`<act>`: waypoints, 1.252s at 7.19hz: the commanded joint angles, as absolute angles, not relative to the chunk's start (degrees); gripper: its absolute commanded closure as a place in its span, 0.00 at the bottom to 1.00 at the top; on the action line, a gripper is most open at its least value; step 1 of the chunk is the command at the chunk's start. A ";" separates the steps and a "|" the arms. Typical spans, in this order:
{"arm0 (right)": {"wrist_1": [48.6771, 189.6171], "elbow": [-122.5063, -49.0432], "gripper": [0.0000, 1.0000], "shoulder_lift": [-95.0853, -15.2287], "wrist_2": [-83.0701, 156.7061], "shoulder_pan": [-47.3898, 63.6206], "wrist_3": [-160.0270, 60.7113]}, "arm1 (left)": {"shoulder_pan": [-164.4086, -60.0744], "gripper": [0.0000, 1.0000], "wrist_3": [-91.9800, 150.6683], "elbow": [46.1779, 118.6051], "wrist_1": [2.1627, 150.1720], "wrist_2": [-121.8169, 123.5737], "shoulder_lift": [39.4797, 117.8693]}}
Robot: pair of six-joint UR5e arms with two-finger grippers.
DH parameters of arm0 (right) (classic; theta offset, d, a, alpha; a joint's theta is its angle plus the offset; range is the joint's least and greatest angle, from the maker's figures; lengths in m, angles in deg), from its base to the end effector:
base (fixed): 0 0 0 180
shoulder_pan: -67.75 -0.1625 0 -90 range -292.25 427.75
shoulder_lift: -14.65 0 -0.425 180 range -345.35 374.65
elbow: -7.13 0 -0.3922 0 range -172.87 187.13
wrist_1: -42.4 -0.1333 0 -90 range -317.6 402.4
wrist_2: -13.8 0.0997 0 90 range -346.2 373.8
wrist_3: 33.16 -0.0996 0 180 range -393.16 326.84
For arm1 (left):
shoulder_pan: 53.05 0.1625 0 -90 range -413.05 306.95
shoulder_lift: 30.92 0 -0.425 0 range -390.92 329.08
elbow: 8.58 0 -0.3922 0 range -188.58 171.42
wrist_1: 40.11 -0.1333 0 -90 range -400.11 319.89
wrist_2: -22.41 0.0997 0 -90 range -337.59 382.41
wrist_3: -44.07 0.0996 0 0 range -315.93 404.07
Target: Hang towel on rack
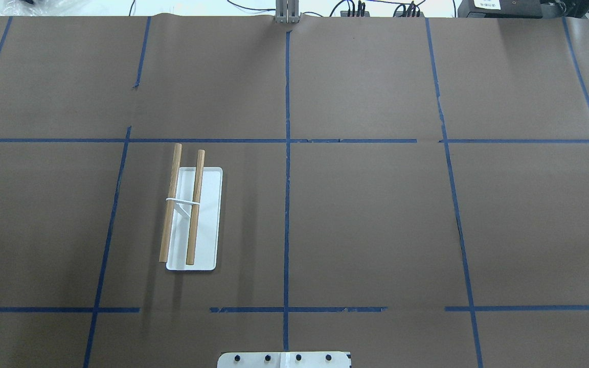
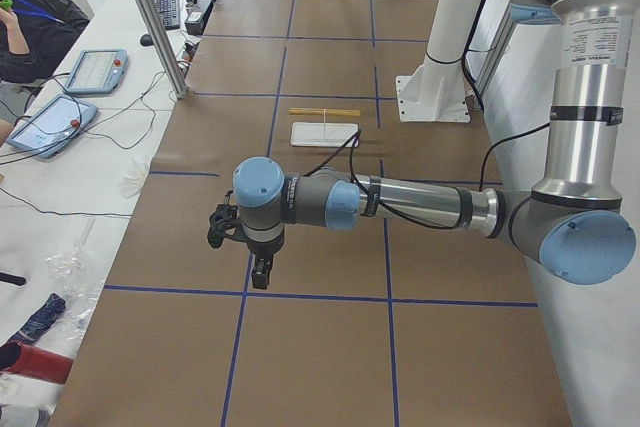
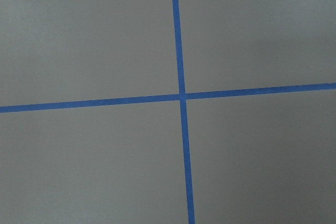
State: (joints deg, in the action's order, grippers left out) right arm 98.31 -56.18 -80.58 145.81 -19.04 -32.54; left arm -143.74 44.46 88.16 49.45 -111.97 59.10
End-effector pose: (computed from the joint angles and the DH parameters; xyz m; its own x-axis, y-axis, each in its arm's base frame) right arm 0.0443 -0.3997 0.8633 0.7398 -0.0777 0.6683 0.0640 0.9969 0.0451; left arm -0.0696 -0.4957 0.6011 0.7157 0.0751 -0.6944 0.0071 0.9934 0.1148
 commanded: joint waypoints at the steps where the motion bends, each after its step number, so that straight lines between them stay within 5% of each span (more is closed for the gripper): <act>1: 98.91 -56.15 1.00 -79.49 145.98 -18.91 -32.98 | -143.75 0.00 44.43 88.97 49.36 -111.97 59.08; 3: 101.11 -60.42 1.00 -77.65 147.12 -19.52 -33.16 | -143.75 0.00 44.43 89.42 49.27 -111.97 59.08; 6: 101.11 -78.67 1.00 -76.59 146.34 -22.17 -34.03 | -143.57 0.00 43.99 92.40 49.97 -111.80 60.56; 9: 100.94 -84.97 1.00 -64.32 146.08 -14.65 -52.33 | -143.23 0.00 33.15 91.18 72.48 -111.45 62.16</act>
